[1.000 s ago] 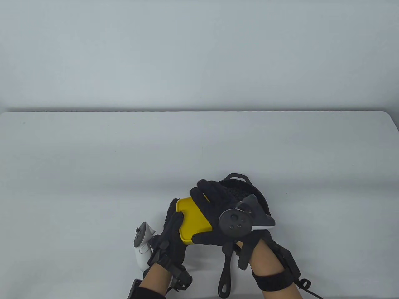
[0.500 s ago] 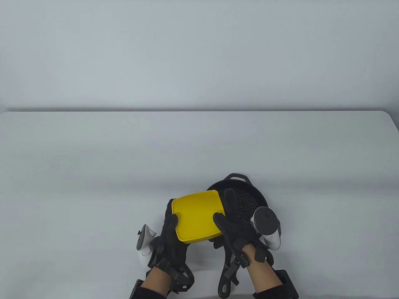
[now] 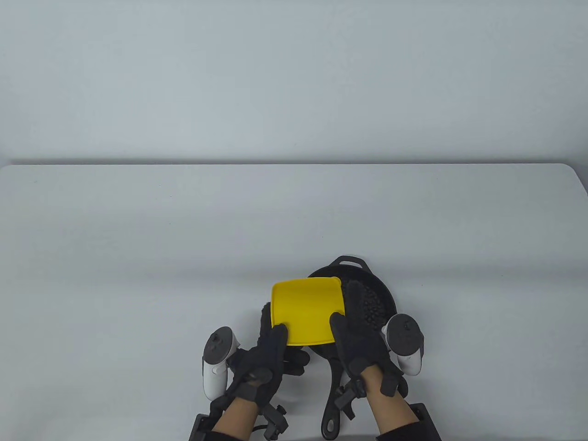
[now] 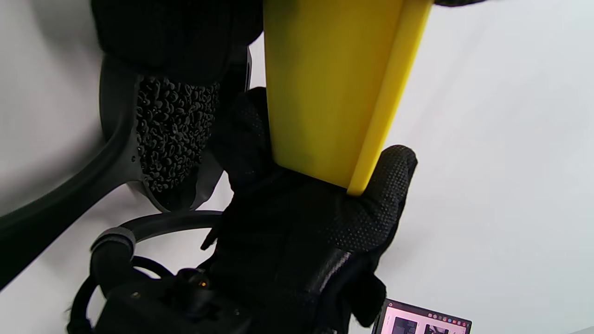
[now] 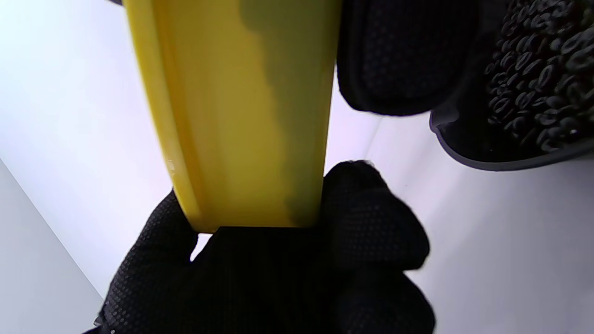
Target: Sprinkle coffee beans onto the frying pan
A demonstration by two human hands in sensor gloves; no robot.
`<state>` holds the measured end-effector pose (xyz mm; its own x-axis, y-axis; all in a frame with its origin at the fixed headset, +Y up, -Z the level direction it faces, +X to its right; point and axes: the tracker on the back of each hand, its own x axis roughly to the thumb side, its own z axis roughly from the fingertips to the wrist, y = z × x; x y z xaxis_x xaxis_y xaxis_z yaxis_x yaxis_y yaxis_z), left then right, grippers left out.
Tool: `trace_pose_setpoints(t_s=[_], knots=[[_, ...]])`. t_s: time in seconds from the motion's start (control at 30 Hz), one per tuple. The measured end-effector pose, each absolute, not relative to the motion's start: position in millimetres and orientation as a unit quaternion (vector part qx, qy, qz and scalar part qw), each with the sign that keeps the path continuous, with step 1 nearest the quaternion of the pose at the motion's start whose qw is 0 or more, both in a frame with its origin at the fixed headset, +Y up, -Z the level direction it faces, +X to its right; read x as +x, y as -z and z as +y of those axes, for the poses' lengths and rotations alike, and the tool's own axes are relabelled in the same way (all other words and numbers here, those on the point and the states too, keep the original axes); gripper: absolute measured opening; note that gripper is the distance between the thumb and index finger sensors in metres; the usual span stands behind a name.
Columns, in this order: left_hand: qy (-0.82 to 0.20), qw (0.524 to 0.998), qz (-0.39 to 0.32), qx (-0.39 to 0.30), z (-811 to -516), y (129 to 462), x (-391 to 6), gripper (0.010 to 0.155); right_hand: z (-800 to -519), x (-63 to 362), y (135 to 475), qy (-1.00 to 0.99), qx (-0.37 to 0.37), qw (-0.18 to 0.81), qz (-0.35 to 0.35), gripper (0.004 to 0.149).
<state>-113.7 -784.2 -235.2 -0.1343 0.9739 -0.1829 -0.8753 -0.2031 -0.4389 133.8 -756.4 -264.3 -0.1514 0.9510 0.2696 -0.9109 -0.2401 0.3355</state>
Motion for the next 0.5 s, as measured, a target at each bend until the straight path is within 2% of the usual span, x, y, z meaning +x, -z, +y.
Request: trace_pose_setpoints(t_s=[0.27, 0.33, 0.43, 0.5], knots=[[-0.747, 0.630, -0.089, -0.194, -783, 238, -128, 0.078, -749, 131, 263, -0.809, 0.242, 0.535, 0.019, 0.086], [-0.747, 0.636, -0.072, -0.180, -783, 239, -135, 0.077, -742, 135, 262, -0.842, 0.255, 0.475, -0.022, 0.086], [-0.738, 0.657, -0.030, -0.153, -783, 240, -149, 0.076, -729, 141, 258, -0.903, 0.268, 0.326, -0.075, 0.084], [-0.731, 0.667, -0.006, -0.144, -784, 241, -158, 0.076, -726, 143, 259, -0.927, 0.263, 0.259, -0.071, 0.083]])
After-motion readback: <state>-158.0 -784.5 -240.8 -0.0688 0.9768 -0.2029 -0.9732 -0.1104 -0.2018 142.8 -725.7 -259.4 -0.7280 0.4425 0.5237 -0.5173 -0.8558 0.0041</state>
